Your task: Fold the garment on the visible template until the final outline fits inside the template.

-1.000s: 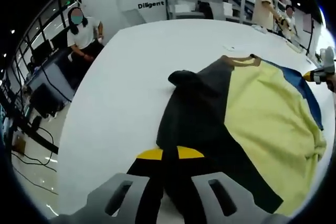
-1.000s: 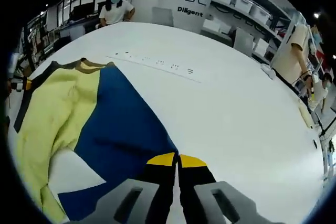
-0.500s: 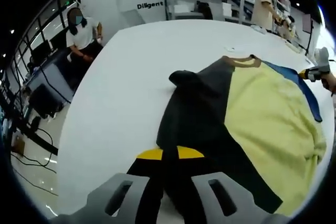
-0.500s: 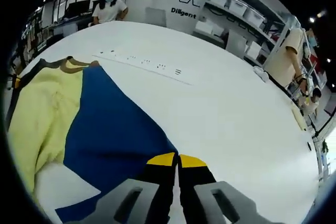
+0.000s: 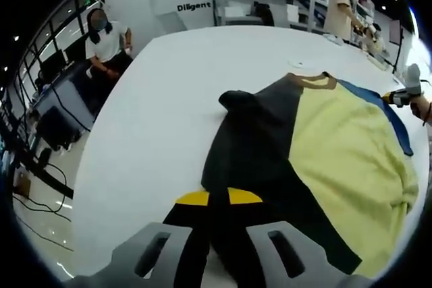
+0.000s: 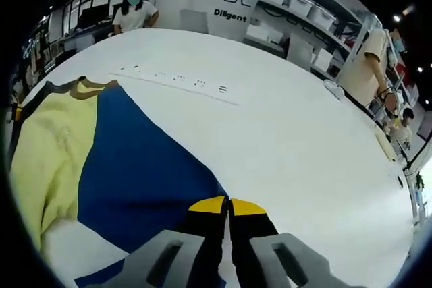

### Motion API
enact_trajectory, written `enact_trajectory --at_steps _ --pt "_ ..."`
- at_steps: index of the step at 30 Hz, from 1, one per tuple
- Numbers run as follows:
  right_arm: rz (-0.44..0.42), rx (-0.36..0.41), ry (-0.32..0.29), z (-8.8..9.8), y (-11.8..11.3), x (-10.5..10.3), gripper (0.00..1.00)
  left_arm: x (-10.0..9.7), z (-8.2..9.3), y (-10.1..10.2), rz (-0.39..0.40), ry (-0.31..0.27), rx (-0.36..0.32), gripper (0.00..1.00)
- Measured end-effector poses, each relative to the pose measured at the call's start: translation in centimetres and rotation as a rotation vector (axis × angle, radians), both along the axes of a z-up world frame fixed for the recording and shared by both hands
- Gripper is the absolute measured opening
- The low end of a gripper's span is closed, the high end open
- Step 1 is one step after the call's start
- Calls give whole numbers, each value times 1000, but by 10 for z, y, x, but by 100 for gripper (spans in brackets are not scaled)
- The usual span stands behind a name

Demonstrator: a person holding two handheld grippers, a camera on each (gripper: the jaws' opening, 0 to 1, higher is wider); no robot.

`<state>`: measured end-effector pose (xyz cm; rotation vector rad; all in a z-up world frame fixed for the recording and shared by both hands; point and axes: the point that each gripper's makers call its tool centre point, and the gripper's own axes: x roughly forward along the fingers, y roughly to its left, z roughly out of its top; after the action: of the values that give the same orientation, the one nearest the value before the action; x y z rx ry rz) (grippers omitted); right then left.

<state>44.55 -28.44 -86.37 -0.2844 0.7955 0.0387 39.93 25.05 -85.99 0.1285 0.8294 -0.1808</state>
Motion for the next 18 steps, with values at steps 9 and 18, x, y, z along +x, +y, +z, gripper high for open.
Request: enact_trajectory --at_steps 9,18 --pt "-46 179 -60 18 11 -3 19 -3 7 0 17 -14 -43 27" --pt "-3 333 -71 36 50 -29 51 -20 29 -22 -32 -34 -93 43"
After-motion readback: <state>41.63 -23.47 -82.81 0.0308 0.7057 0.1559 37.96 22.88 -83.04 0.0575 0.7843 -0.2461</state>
